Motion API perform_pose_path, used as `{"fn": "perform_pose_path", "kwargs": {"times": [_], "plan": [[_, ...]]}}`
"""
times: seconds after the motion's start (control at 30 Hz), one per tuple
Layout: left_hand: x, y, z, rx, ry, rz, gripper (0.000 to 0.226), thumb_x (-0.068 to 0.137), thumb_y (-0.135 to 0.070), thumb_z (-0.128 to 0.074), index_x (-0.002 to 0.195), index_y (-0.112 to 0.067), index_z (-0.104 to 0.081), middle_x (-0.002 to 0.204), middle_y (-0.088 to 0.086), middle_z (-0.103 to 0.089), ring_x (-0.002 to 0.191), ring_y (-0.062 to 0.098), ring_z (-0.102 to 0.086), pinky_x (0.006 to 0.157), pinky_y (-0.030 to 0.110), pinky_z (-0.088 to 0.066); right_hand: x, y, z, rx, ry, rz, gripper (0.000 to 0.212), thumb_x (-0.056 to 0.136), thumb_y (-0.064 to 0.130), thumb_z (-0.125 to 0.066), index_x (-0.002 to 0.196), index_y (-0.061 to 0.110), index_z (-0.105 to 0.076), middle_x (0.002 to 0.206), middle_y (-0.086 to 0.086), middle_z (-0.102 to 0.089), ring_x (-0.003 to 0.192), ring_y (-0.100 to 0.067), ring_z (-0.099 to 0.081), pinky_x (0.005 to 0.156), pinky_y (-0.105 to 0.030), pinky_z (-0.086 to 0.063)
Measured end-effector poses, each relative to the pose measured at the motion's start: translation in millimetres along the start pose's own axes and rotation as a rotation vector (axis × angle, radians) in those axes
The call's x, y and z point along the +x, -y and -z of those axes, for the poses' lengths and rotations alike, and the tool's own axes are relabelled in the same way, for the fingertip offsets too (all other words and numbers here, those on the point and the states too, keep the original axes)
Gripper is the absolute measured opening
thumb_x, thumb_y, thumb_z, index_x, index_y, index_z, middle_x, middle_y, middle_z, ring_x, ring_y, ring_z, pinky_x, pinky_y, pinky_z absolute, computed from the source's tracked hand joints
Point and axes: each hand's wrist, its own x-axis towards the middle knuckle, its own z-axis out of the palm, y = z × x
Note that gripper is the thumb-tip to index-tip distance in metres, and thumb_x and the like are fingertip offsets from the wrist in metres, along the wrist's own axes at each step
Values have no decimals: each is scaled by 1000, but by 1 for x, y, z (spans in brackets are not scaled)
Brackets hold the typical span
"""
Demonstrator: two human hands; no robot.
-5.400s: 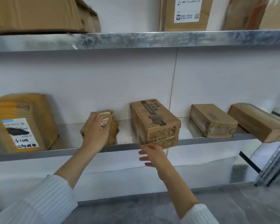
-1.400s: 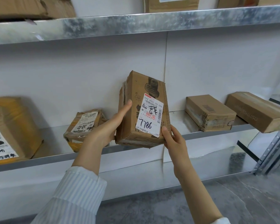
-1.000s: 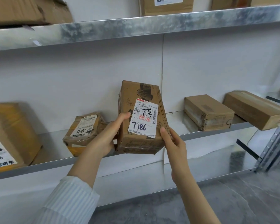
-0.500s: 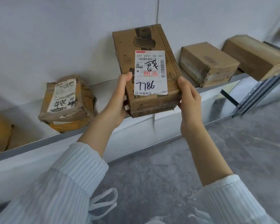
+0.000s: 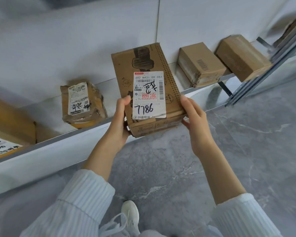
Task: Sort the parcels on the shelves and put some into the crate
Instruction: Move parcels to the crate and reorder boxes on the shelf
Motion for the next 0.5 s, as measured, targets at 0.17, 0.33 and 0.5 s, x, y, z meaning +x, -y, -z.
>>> {"fn": "perform_pose_path", "kwargs": {"times": [0.17, 0.33, 0.5], "plan": [[-46, -24, -2, 24, 18, 27, 48, 79, -63, -48, 110, -33, -67, 114, 0, -71, 118, 28, -58, 101, 51, -41, -27, 31, 6, -19, 5, -71, 52, 81, 70, -46, 110, 34, -70, 113, 13, -69, 113, -7, -60, 109, -45, -37], [-101, -52, -9, 43, 8, 72, 44, 86, -59, -45, 112, -31, -66, 110, -2, -72, 111, 22, -62, 94, 41, -47, -58, 69, 10, -56, 158, -215, 76, 71, 84, -46, 136, 44, -48, 143, 18, -46, 133, -11, -42, 113, -51, -30], [-165, -74, -29, -54, -32, 127, 37, 94, -50, -37, 103, -32, -68, 102, -3, -75, 99, 16, -67, 85, 38, -48, -92, 110, 10, 23, 360, -261, 76, 77, 75, -54, 142, 37, -43, 141, 12, -52, 130, -11, -49, 110, -44, -35]]}}
